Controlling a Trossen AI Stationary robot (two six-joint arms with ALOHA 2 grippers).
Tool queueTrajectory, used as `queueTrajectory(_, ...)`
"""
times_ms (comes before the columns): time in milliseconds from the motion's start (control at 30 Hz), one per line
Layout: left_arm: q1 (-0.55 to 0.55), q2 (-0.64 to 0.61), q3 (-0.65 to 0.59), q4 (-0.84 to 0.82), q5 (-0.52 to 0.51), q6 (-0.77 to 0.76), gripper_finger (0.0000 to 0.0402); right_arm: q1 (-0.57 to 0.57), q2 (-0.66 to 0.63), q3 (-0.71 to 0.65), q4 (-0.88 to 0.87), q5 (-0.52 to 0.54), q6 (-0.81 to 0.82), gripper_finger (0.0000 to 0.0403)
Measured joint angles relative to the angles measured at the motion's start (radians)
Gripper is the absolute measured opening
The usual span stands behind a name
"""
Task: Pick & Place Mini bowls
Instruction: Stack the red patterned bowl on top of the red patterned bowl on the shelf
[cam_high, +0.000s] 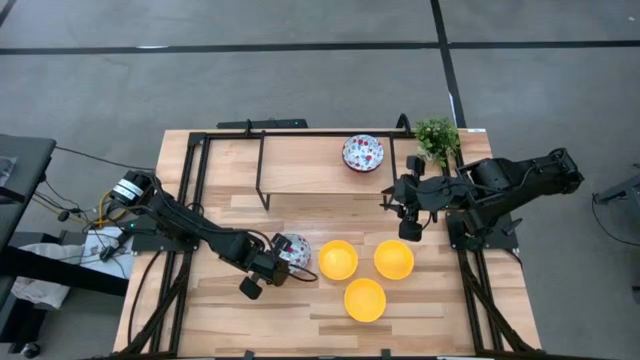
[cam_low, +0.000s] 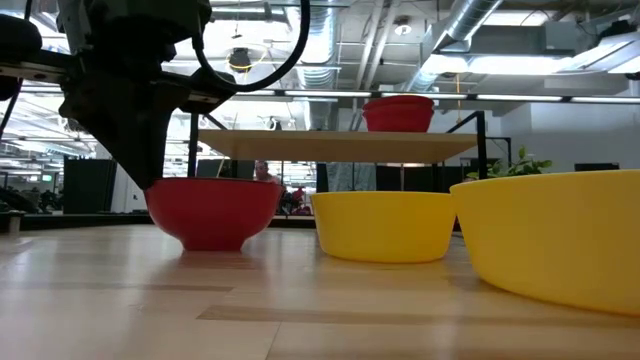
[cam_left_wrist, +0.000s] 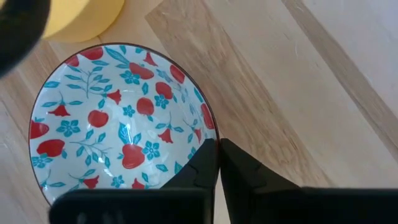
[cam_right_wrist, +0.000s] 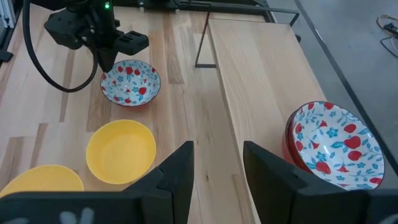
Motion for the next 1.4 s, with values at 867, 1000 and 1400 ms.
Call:
queueTrajectory(867, -0.008, -0.120, -0.001, -0.017, -0.084, 0.002, 0.0006, 0.000, 0.000, 0.000, 0.000, 0.001, 0.000, 0.0129)
queueTrajectory(1000, -0.008, -0.120, -0.001, -0.019, -0.083, 0.002, 0.0006, 0.000, 0.000, 0.000, 0.000, 0.001, 0.000, 0.0129)
queueTrajectory(1400, -0.010, -0.120, -0.001, -0.018, -0.091, 0.002, 0.0006, 0.000, 0.000, 0.000, 0.000, 0.001, 0.000, 0.0129)
